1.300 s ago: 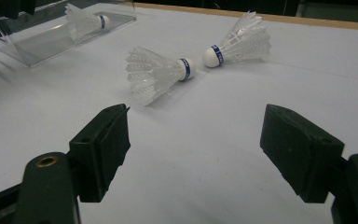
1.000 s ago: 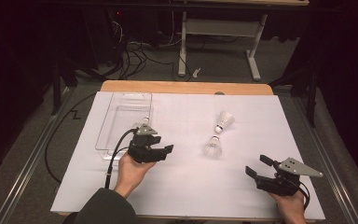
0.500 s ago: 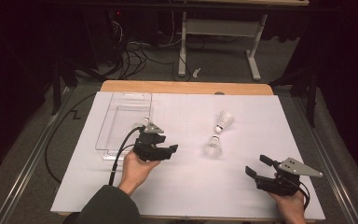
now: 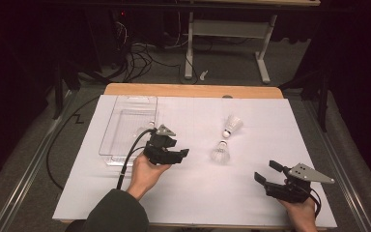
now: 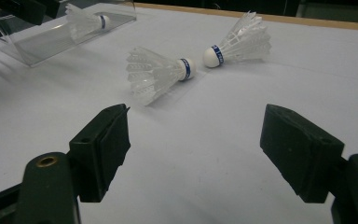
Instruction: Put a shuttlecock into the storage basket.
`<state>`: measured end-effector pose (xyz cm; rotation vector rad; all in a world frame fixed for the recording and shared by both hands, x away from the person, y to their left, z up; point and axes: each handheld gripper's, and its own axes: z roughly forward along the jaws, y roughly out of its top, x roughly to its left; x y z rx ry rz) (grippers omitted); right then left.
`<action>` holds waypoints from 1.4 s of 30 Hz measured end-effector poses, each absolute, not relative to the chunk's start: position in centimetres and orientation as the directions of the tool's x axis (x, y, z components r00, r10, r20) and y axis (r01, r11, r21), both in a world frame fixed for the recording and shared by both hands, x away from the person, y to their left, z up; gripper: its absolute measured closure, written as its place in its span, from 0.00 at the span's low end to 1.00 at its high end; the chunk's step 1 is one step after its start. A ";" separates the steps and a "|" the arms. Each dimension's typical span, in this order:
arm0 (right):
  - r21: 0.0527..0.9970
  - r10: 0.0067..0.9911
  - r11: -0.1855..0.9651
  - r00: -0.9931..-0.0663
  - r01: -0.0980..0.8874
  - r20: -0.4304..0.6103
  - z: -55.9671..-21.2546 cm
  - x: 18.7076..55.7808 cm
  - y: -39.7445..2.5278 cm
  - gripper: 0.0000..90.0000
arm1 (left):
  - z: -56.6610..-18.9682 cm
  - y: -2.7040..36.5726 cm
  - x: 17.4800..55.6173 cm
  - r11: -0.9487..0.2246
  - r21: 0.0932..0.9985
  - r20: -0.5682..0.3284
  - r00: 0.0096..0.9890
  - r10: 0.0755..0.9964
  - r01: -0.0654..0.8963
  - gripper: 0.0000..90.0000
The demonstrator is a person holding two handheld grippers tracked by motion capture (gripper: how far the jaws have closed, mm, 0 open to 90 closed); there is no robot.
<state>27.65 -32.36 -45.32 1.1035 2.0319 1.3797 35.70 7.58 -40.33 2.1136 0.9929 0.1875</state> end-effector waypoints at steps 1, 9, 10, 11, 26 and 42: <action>0.913 0.810 0.181 -0.582 0.366 0.072 -45.3 27.6 -32.4 0.27 | -40.3 7.5 35.8 -0.394 0.703 -0.181 0.685 0.705 0.592 0.47; 0.913 0.810 0.182 -0.582 0.366 0.072 -45.3 27.7 -32.4 0.27 | -40.3 7.2 36.2 -0.397 0.689 -0.191 0.680 0.708 0.606 0.47; 0.913 0.810 0.182 -0.582 0.366 0.072 -45.3 27.7 -32.4 0.27 | -40.3 7.1 36.3 -0.398 0.687 -0.191 0.680 0.707 0.607 0.46; 0.913 0.810 0.182 -0.581 0.366 0.072 -45.3 27.7 -32.4 0.27 | -40.2 7.1 36.4 -0.403 0.685 -0.187 0.681 0.708 0.607 0.46; 0.913 0.810 0.180 -0.581 0.367 0.073 -45.3 27.7 -32.4 0.27 | -40.0 6.0 37.1 -0.431 0.659 -0.183 0.687 0.704 0.616 0.45; 0.913 0.810 0.181 -0.582 0.366 0.072 -45.3 27.7 -32.4 0.27 | -40.1 4.5 37.7 -0.471 0.624 -0.185 0.703 0.686 0.624 0.46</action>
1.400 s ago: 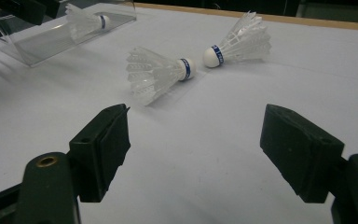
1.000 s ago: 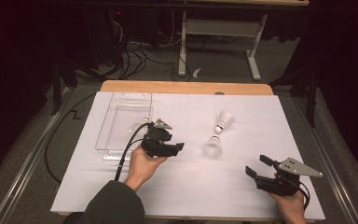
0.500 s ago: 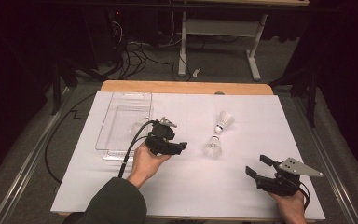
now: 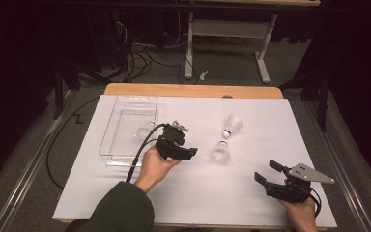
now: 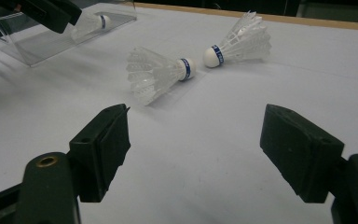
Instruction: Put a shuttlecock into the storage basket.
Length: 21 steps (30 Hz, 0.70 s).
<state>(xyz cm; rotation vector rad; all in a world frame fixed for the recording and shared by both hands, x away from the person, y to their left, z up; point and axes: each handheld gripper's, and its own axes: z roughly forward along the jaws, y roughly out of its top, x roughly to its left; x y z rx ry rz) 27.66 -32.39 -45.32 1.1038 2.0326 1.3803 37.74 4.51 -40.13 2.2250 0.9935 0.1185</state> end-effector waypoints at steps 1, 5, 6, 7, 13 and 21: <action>0.912 0.810 0.182 -0.582 0.367 0.072 -45.3 27.7 -32.4 0.27 | -40.1 4.3 37.8 -0.477 0.621 -0.183 0.706 0.684 0.622 0.46; 0.913 0.809 0.183 -0.583 0.366 0.072 -45.3 27.7 -32.4 0.27 | -40.1 3.8 37.8 -0.491 0.614 -0.176 0.714 0.678 0.618 0.46; 0.913 0.810 0.182 -0.582 0.366 0.072 -45.3 27.6 -32.4 0.27 | -40.1 3.7 37.9 -0.496 0.612 -0.172 0.716 0.676 0.616 0.46; 0.913 0.810 0.182 -0.582 0.366 0.073 -45.3 27.7 -32.4 0.27 | -40.1 3.6 37.9 -0.499 0.611 -0.169 0.717 0.677 0.615 0.46; 0.912 0.809 0.182 -0.583 0.367 0.073 -45.3 27.7 -32.4 0.27 | -40.1 3.0 38.2 -0.509 0.601 -0.169 0.721 0.672 0.616 0.47; 0.913 0.809 0.183 -0.584 0.365 0.072 -45.3 27.7 -32.4 0.27 | -40.1 2.3 38.5 -0.531 0.578 -0.167 0.727 0.665 0.619 0.46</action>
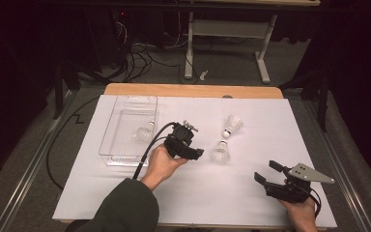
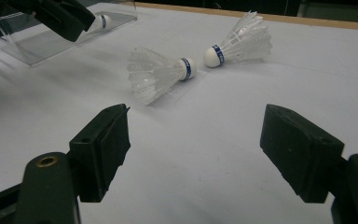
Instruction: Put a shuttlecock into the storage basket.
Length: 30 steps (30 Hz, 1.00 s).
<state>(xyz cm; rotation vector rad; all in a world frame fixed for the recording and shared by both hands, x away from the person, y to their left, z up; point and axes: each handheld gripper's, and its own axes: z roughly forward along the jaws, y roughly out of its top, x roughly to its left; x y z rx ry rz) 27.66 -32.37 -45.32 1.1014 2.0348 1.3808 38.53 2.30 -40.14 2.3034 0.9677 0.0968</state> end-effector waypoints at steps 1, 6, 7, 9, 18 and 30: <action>0.912 0.808 0.183 -0.584 0.366 0.072 -45.3 27.7 -32.4 0.27 | -40.1 2.2 38.6 -0.532 0.577 -0.170 0.728 0.664 0.620 0.46; 0.913 0.808 0.183 -0.585 0.366 0.072 -45.3 27.7 -32.4 0.27 | -40.2 1.8 38.7 -0.544 0.569 -0.166 0.734 0.659 0.617 0.46; 0.913 0.808 0.184 -0.585 0.365 0.072 -45.3 27.7 -32.4 0.27 | -40.2 1.8 38.8 -0.547 0.567 -0.163 0.735 0.658 0.615 0.46; 0.913 0.808 0.183 -0.585 0.365 0.072 -45.3 27.7 -32.4 0.27 | -40.2 1.6 38.8 -0.547 0.569 -0.161 0.736 0.658 0.614 0.46; 0.913 0.808 0.184 -0.585 0.365 0.072 -45.3 27.7 -32.4 0.27 | -40.2 1.1 39.0 -0.567 0.559 -0.159 0.749 0.643 0.605 0.46; 0.912 0.808 0.183 -0.585 0.366 0.073 -45.3 27.7 -32.4 0.27 | -40.4 0.4 39.4 -0.580 0.550 -0.160 0.758 0.632 0.600 0.48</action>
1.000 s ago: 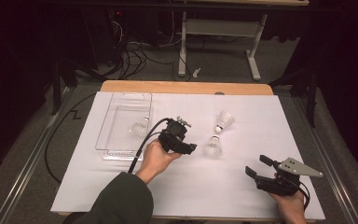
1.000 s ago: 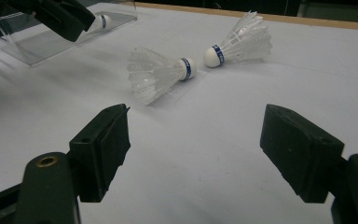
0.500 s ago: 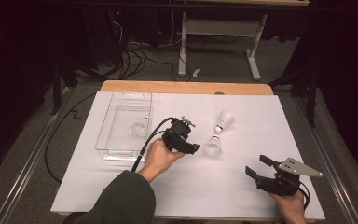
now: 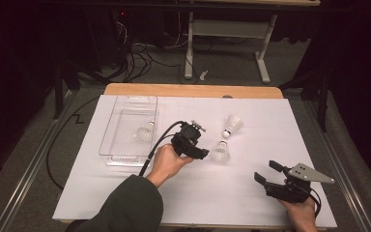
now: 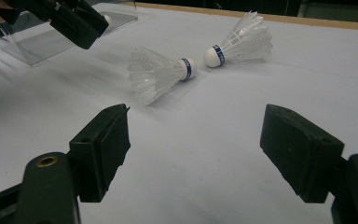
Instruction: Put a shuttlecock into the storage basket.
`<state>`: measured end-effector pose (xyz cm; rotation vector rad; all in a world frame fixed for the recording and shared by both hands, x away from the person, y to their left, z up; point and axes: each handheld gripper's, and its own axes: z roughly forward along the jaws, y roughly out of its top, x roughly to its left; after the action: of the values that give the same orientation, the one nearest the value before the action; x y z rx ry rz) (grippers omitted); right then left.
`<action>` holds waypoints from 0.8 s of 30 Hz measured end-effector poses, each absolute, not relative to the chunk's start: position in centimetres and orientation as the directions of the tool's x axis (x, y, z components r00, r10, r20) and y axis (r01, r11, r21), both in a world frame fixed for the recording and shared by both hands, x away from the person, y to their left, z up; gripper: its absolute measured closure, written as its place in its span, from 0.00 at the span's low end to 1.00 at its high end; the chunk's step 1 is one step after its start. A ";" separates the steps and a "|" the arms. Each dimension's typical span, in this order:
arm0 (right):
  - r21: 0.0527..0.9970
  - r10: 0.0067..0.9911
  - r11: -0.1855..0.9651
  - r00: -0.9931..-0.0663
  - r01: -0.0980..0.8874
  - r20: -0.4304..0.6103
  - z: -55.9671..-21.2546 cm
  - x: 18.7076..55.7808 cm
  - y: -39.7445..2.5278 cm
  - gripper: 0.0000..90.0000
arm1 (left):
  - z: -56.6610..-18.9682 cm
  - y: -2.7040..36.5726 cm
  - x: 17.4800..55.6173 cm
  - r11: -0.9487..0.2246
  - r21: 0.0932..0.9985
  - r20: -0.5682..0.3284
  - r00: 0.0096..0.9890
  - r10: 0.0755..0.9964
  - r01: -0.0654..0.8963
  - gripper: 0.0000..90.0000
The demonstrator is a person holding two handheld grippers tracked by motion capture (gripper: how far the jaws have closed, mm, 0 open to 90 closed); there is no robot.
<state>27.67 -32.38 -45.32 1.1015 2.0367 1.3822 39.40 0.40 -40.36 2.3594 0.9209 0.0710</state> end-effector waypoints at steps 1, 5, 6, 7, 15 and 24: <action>0.912 0.807 0.182 -0.585 0.367 0.074 -45.3 27.7 -32.4 0.27 | -40.4 0.3 39.4 -0.581 0.550 -0.159 0.758 0.632 0.600 0.48; 0.912 0.807 0.183 -0.586 0.367 0.074 -45.3 27.7 -32.4 0.27 | -40.5 0.1 39.6 -0.581 0.543 -0.157 0.753 0.639 0.606 0.47; 0.912 0.807 0.183 -0.586 0.367 0.074 -45.3 27.7 -32.4 0.27 | -40.5 0.0 39.7 -0.583 0.539 -0.156 0.752 0.640 0.608 0.47; 0.912 0.807 0.183 -0.586 0.366 0.074 -45.3 27.7 -32.4 0.27 | -40.6 -0.1 39.7 -0.583 0.537 -0.156 0.751 0.642 0.610 0.47; 0.912 0.807 0.184 -0.586 0.366 0.073 -45.3 27.7 -32.4 0.27 | -40.7 -0.7 39.9 -0.597 0.524 -0.152 0.756 0.636 0.608 0.46; 0.912 0.807 0.185 -0.587 0.365 0.071 -45.3 27.7 -32.4 0.27 | -41.1 -1.5 40.2 -0.609 0.511 -0.152 0.761 0.631 0.607 0.48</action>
<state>27.67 -32.39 -45.33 1.0976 2.0386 1.3810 40.15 -1.51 -41.05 2.4087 0.9271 0.0586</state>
